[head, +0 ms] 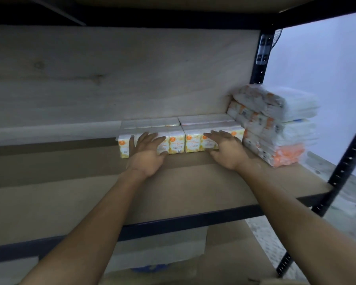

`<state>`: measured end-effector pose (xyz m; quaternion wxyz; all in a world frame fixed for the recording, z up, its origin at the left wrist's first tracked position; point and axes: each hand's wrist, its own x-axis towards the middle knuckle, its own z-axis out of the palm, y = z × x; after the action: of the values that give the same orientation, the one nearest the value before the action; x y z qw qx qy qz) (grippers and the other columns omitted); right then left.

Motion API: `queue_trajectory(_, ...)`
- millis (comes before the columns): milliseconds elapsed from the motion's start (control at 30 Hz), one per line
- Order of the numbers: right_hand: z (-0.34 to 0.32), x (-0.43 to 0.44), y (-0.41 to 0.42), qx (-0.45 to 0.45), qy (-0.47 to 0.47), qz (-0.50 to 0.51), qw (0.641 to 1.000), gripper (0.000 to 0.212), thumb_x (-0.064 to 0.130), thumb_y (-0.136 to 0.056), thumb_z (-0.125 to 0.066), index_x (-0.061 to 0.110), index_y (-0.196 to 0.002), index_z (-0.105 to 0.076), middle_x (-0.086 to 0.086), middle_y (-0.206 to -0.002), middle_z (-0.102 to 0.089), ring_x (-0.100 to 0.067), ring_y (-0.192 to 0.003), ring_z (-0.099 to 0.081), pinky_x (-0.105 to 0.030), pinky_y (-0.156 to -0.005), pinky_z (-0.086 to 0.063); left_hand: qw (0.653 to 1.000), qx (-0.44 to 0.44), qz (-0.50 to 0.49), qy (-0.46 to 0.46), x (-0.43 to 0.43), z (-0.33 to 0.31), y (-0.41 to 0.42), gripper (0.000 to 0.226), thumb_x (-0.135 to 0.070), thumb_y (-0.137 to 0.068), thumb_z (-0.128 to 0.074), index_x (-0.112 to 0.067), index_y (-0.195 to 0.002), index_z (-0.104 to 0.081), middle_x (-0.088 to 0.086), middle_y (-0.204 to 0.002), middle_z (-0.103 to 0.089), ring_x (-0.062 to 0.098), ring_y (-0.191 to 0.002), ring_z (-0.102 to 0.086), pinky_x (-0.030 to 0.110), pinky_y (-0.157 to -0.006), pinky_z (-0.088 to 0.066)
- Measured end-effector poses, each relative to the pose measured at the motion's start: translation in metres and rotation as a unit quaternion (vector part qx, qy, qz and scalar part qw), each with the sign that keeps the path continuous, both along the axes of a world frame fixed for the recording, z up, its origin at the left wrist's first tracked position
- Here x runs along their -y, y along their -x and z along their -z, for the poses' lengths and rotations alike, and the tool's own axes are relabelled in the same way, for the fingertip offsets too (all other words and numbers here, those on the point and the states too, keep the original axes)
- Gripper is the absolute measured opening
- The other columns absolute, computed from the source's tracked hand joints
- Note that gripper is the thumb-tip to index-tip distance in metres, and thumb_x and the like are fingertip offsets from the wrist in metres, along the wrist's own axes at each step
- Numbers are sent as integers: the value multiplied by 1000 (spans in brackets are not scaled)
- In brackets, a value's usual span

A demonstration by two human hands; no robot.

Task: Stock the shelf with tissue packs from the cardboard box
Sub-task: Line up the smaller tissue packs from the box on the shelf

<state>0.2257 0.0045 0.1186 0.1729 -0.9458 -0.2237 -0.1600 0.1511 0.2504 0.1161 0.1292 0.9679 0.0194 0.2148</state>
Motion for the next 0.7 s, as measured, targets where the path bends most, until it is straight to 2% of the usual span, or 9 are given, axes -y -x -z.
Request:
queue_trajectory(100,2,2,32,0,-20,6,1000,52,39,-90,-54,33,-140,-39,2,-149,-39,-21,-139,-30,-49,-110,-30,1000,-19,13,19,17,-2,24,50,-44,-94,-48,-35,-142,-38,-6,-156,-28,16,-147,-11,48,-119,2)
queue_trajectory(233,8,5,81,-31,-46,19,998,51,42,-91,-52,32,-140,-40,2,-146,-43,-23,-136,-35,-47,-110,-32,997,-53,36,32,39,-3,59,53,-50,-95,-44,-32,-145,-36,-2,-156,-28,20,-146,-14,50,-117,0)
queue_trajectory(367,15,14,120,-50,-70,38,996,48,46,-90,-52,32,-136,-45,0,-141,-49,-24,-133,-39,-46,-109,-34,992,-72,68,78,61,0,94,56,-49,-97,-41,-29,-148,-30,-1,-157,-25,21,-145,-16,46,-118,-3)
queue_trajectory(533,30,42,168,-29,-125,37,991,39,39,-89,-56,28,-127,-55,4,-134,-56,-19,-126,-48,-40,-107,-38,985,-46,118,119,104,10,132,51,-46,-97,-43,-30,-145,-36,-2,-154,-32,20,-144,-20,42,-117,-9)
queue_trajectory(633,43,68,198,-24,-133,76,988,37,38,-89,-57,28,-125,-57,1,-131,-59,-21,-122,-51,-41,-101,-42,976,-18,159,150,138,22,151,47,-40,-96,-47,-29,-142,-41,-2,-149,-40,21,-139,-29,40,-115,-17)
queue_trajectory(700,52,89,220,-20,-145,96,985,37,36,-90,-58,24,-124,-59,1,-129,-60,-20,-122,-50,-33,-101,-41,968,-15,187,170,162,32,161,45,-38,-96,-49,-30,-140,-44,-3,-146,-44,21,-135,-33,39,-113,-22)
